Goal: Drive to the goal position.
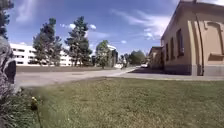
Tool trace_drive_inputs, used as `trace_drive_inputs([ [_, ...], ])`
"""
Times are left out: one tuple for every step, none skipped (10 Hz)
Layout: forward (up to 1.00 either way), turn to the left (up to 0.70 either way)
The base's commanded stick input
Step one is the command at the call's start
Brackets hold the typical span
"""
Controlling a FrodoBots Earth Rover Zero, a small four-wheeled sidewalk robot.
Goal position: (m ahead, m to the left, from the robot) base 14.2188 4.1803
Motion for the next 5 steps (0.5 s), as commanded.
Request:
trace_drive_inputs([
  [0.7,-0.35],
  [0.7,-0.35],
  [0.7,-0.35],
  [0.7,-0.35],
  [0.7,-0.35],
])
